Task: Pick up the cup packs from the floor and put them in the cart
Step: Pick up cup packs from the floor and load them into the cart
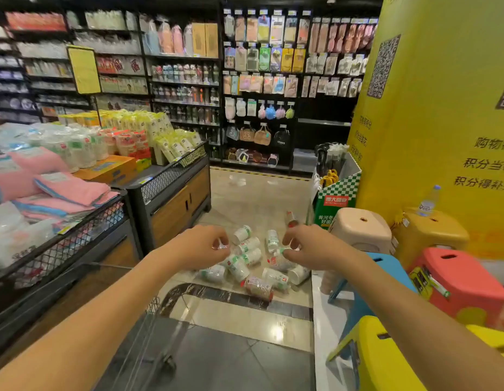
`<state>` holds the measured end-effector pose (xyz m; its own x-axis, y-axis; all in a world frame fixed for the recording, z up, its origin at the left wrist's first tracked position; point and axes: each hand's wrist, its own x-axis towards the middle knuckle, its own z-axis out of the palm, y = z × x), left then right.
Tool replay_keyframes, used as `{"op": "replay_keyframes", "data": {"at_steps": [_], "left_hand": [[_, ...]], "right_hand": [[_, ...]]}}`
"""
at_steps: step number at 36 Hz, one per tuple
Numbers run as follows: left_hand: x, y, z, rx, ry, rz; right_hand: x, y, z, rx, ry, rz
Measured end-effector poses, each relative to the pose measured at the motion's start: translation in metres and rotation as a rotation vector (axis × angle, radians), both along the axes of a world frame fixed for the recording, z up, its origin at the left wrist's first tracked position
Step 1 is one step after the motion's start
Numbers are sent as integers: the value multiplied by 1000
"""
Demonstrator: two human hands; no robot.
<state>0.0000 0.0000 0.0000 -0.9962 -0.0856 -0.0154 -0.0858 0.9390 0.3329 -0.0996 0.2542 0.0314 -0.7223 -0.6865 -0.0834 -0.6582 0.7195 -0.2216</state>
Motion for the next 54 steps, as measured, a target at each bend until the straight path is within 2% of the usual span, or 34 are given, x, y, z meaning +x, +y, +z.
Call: {"op": "replay_keyframes", "data": {"at_steps": [9,18,28,41,46,54], "left_hand": [[-89,-85,-7,13,-56,4],[-189,-130,-28,61,-148,-15],[-353,-166,-71,19,-232,-24],[-541,-223,-167,-50,-454,-68],[-614,-255,-213,-82,-479,-144],[-719,-297,-338,-180,-502,-286]], "right_hand": [[-85,-83,-9,38,-27,-50],[-181,-138,-32,81,-106,-102],[-342,-187,-85,97,-138,-79],[-536,-249,-195,205,-349,-107],[-594,-277,-244,264,-355,-159],[-657,-313,-383,222,-489,-240]]}}
